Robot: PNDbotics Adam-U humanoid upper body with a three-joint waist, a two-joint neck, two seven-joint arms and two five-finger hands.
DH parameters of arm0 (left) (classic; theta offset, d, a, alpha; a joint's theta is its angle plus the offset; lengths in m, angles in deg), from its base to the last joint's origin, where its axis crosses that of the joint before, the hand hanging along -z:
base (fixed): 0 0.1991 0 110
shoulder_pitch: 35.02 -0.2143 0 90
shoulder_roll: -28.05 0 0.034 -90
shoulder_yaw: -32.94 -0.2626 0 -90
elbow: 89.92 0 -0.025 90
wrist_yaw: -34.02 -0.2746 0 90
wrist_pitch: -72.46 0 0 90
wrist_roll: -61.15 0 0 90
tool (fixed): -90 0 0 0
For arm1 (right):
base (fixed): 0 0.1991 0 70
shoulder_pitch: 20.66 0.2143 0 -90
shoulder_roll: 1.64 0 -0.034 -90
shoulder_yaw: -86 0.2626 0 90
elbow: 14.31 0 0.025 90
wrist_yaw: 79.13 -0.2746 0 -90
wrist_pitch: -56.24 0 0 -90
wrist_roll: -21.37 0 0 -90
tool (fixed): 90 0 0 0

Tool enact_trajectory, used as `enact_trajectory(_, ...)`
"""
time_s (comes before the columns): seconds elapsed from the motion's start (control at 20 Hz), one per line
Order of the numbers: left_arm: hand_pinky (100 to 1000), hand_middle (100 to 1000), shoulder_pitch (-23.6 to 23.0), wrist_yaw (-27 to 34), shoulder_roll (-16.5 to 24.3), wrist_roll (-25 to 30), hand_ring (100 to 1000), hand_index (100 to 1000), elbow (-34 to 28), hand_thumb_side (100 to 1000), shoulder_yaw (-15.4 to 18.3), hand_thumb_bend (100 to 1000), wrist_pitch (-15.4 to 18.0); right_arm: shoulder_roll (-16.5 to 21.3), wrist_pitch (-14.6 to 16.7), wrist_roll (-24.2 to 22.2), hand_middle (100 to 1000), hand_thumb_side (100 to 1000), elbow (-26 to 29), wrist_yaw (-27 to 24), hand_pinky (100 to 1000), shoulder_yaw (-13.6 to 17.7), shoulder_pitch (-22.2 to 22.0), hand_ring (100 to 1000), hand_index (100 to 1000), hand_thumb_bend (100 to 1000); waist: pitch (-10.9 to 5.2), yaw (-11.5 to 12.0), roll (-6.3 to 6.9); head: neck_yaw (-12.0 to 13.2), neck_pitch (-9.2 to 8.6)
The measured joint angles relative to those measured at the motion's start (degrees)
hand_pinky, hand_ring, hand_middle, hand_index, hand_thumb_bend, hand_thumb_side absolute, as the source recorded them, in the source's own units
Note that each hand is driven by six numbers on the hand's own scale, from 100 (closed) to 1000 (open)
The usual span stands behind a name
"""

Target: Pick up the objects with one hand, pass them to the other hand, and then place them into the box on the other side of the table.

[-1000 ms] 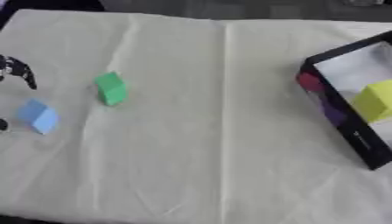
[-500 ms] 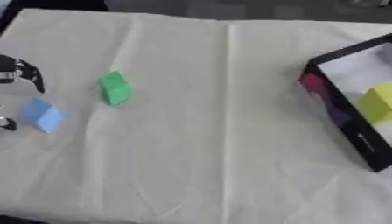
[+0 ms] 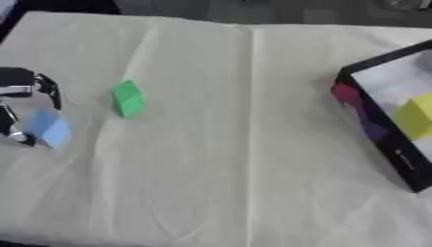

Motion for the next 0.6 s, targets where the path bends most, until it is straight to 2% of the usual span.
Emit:
enact_trajectory(0.35,873,575,0.16,0.74,-0.41,0.51,777,597,0.8,100,0.04,469,-0.5,0.0,0.06,0.01,868,446,-0.04,0.02,968,0.02,-0.07,812,990,100,0.0,-0.02,-0.08,0.2,0.0)
enact_trajectory(0.6,852,531,0.25,3.52,-0.39,0.03,747,560,0.03,100,0.67,391,-2.09,0.0,0.24,-0.09,868,444,-0.22,0.02,968,0.02,-0.07,812,990,100,0.0,0.25,-0.08,-0.04,0.01)
